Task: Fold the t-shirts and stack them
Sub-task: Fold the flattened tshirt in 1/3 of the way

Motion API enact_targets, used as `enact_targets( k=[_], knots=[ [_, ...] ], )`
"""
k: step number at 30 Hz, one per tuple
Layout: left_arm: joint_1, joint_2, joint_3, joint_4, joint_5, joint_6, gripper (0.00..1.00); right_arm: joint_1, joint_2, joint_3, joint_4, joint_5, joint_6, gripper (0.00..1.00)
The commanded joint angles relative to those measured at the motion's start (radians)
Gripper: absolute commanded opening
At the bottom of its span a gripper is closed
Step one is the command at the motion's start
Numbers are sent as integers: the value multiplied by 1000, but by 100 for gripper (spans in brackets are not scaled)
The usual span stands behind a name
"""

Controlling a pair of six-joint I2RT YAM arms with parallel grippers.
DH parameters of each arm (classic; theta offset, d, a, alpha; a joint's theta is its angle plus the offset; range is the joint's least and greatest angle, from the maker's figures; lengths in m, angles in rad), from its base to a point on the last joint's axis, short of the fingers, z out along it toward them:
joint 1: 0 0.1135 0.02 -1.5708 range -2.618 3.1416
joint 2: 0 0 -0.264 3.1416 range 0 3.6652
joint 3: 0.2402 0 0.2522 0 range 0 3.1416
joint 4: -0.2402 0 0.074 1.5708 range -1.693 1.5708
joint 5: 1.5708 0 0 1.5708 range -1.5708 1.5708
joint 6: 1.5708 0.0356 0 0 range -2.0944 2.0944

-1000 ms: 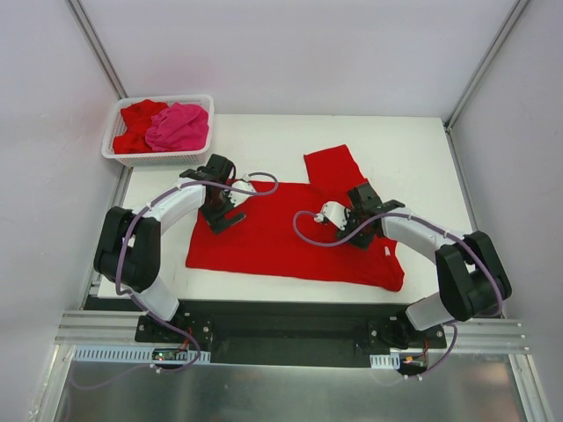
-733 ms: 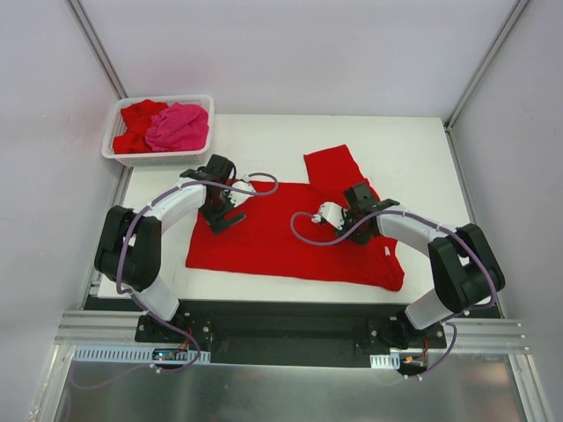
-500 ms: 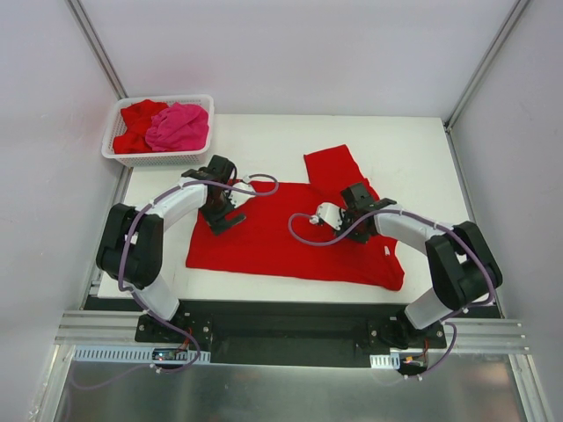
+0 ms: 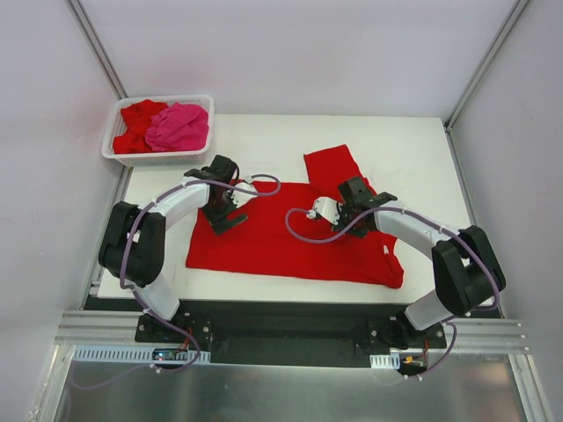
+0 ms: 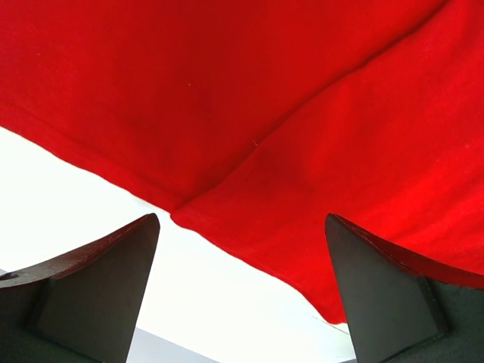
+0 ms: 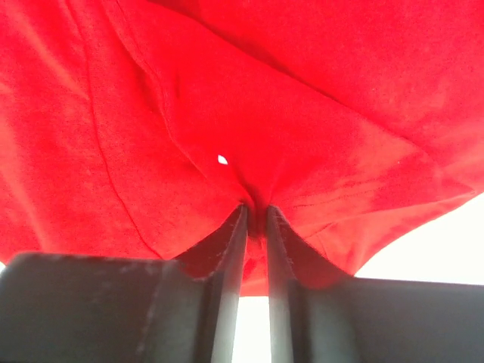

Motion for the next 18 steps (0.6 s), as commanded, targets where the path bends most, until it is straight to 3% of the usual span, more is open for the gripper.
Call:
enact_targets(
  k=[1,6,7,9,12,18],
  knots=[
    [-16,9,33,-7,0,5,92,11,-38,43,-42,16,-8,28],
    [-19,7,31,-4,-2,5,92,14,-35,45,-48,18,-14,28],
    [-20,6,30,-4,-2,3,92,14,-34,42,-46,16,-16,20],
    [-21,6,27,-4,-2,3,92,18,-27,42,-43,15,-13,17],
    [-25,-1,18,-2,-2,3,92,27,-21,40,-27,22,-11,1],
    [-30,-8,5,-1,-2,5,92,50,-1,83,-17,35,-2,1]
  ],
)
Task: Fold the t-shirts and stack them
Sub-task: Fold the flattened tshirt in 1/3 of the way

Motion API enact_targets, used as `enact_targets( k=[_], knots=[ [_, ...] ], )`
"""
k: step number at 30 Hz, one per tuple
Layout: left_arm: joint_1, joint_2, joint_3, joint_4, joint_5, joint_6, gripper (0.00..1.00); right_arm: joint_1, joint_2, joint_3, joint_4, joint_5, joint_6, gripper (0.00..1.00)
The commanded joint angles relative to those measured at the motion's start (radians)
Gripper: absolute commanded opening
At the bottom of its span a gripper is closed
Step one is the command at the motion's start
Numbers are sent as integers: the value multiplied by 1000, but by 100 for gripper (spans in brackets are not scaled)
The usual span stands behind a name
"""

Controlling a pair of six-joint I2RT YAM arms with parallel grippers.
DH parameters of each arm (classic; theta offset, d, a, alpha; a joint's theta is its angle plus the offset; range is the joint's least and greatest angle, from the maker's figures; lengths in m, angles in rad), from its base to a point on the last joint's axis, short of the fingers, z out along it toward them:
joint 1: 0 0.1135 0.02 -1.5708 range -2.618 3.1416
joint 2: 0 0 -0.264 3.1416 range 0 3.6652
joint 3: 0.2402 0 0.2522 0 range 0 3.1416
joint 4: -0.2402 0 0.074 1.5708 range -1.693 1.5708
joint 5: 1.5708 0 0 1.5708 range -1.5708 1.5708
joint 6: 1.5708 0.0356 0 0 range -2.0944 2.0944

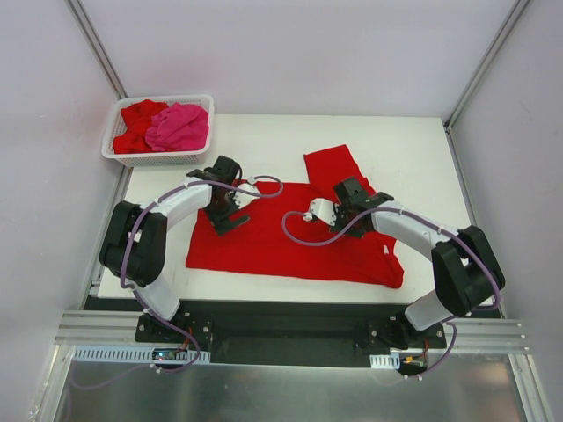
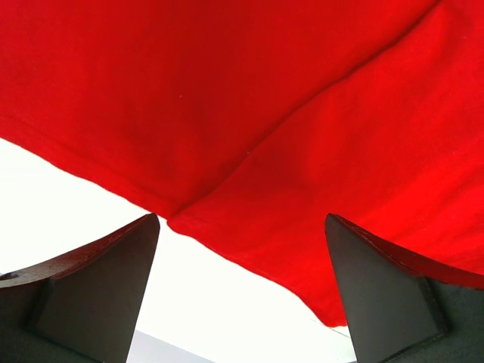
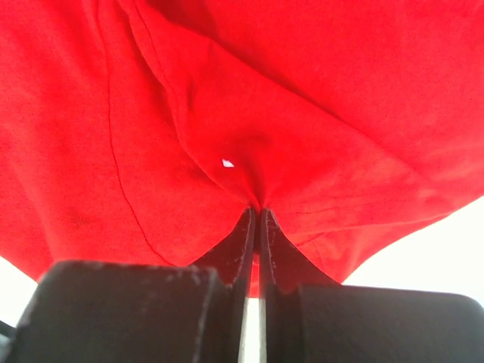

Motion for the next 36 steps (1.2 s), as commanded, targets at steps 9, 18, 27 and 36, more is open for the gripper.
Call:
enact_targets(
  k=[9,18,27,36],
  knots=[
    [-15,-17,-4,-4,0,5,92,38,48,121,19,33,6,1],
    [-20,-23,-16,-4,2,5,92,51,63,115,78,92,5,1],
    [-23,-42,-44,-4,5,6,92,51,80,141,130,153,-4,1],
    [-23,-43,-45,-4,5,8,92,52,101,158,168,170,6,1]
  ],
)
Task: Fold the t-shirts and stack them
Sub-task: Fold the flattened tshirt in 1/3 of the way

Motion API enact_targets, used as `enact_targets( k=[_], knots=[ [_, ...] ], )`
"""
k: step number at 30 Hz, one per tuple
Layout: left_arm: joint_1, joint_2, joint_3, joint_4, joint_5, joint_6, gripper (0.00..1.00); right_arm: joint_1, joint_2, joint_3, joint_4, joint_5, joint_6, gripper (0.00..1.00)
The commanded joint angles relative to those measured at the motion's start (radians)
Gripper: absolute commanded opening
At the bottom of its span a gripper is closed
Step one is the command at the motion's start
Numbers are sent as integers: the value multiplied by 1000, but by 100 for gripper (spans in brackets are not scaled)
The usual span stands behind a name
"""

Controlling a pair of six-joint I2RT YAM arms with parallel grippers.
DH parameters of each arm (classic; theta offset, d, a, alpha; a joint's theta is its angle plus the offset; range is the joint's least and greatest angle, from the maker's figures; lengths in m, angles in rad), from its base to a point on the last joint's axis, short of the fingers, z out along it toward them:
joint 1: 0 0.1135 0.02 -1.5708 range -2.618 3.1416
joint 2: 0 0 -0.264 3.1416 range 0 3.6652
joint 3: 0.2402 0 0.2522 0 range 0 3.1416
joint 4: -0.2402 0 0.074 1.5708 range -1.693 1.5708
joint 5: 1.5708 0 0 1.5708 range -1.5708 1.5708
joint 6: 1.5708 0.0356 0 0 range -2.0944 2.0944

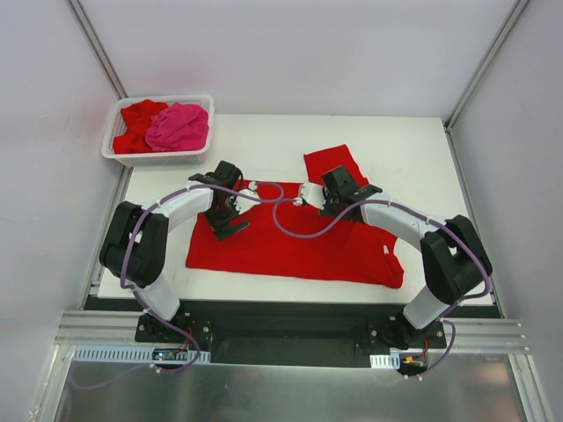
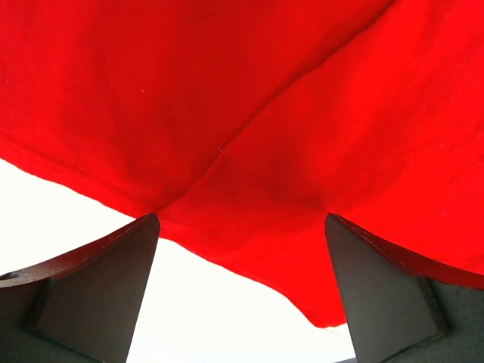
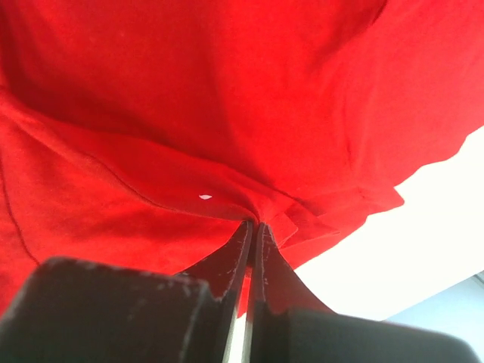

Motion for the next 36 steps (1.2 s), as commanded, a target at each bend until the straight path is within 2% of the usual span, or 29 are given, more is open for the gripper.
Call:
enact_targets(
  k=[1,10,29,30,31,34,36],
  knots=[
    [-8,-36,0,-13,4,9,92,7,9,39,39,18,8,1],
    [-11,-19,14,-13,4,7,92,19,27,51,53,-20,26,1],
    [-40,-4,34,-13,7,9,91,59,79,104,78,2,45,1],
    [-42,-2,35,-13,7,9,91,58,82,104,78,2,43,4],
    [-45,-2,35,-14,7,9,91,59,84,102,78,6,43,23],
    [-48,-1,37,-14,7,9,91,58,84,97,91,28,42,57],
    [-49,-4,35,-13,4,9,91,58,79,93,117,52,37,59]
  ],
)
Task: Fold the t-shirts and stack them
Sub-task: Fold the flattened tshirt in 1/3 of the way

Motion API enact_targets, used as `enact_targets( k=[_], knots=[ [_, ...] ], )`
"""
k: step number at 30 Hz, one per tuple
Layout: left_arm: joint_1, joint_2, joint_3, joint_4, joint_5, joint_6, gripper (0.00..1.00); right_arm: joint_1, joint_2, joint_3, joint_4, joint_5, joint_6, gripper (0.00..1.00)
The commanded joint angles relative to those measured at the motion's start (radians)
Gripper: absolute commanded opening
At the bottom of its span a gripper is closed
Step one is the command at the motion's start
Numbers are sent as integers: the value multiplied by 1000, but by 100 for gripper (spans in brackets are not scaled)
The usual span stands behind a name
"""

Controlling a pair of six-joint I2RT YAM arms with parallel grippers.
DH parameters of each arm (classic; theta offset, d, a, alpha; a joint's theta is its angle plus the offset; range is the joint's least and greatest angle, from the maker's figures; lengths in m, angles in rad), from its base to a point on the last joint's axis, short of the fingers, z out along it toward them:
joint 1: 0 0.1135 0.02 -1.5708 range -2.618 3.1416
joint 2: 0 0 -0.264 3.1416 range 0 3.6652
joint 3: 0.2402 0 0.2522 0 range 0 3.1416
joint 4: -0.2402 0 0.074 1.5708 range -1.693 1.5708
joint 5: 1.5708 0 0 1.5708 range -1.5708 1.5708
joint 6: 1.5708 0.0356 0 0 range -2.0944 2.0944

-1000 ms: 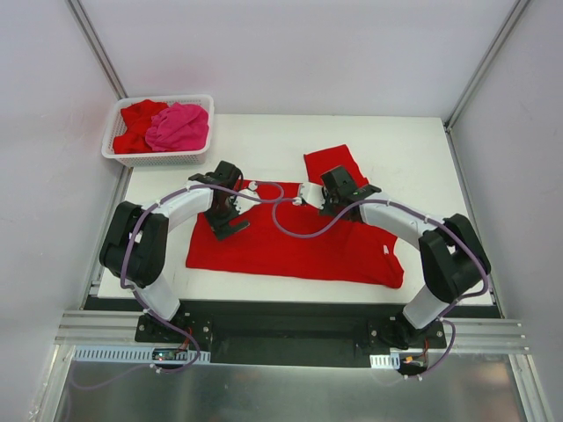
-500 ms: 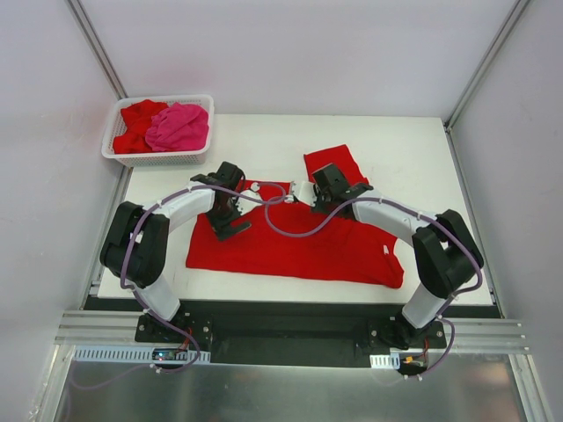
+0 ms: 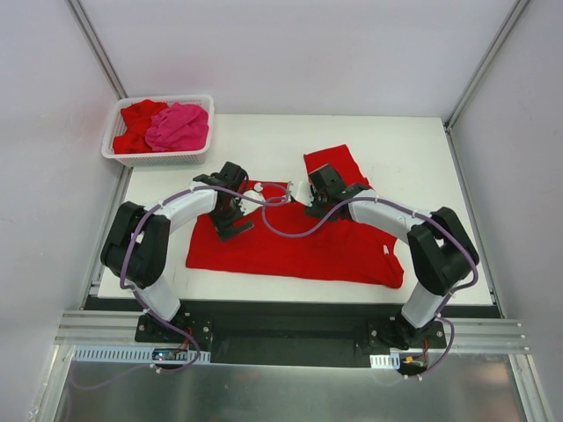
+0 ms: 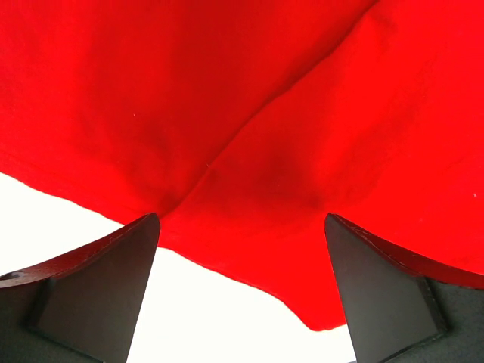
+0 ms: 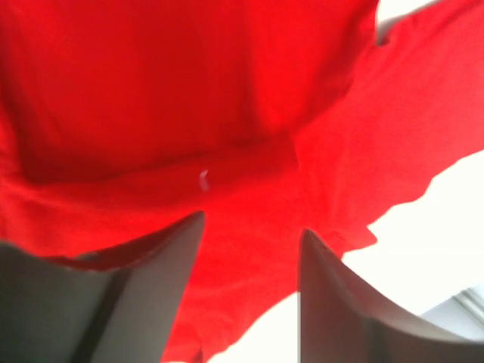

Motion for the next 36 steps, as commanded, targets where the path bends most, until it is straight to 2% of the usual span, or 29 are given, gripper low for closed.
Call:
enact_targets(
  k=[1,6,9,10,12,13,15,19,20,22,25,29,33,36],
  knots=[
    [-12,-5,27,-14,4,8,91,-4,-20,26,56,76,6,59],
    [-12,-20,14,-14,3,10,91,-66,-61,70,55,134,45,63],
    [-12,-25,10,-16,0,13,91,-128,-80,140,-1,145,115,80],
    [-12,-26,10,-13,-3,13,91,-173,-75,170,-49,115,144,92],
    [-10,-23,11,-8,-13,10,91,-225,-46,243,-222,60,190,100],
    [-7,-22,16,-4,-26,15,91,-284,-35,304,-282,-32,218,96],
    [20,-11,34,18,-33,7,91,-345,-11,332,-390,-114,235,96],
    [105,40,195,25,-20,-86,92,-499,92,466,-552,-399,307,96],
    [123,56,230,25,-8,-100,92,-523,122,540,-600,-450,366,96],
    [177,72,339,24,13,-161,91,-569,164,588,-620,-555,416,97],
    [237,100,477,21,90,-249,88,-573,193,668,-657,-658,396,99],
    [263,144,582,4,196,-317,86,-567,284,843,-802,-743,361,99],
    [263,172,580,-7,297,-324,86,-550,348,981,-833,-699,332,99],
    [266,199,550,-14,329,-297,85,-543,385,1020,-832,-648,322,97]
  ],
)
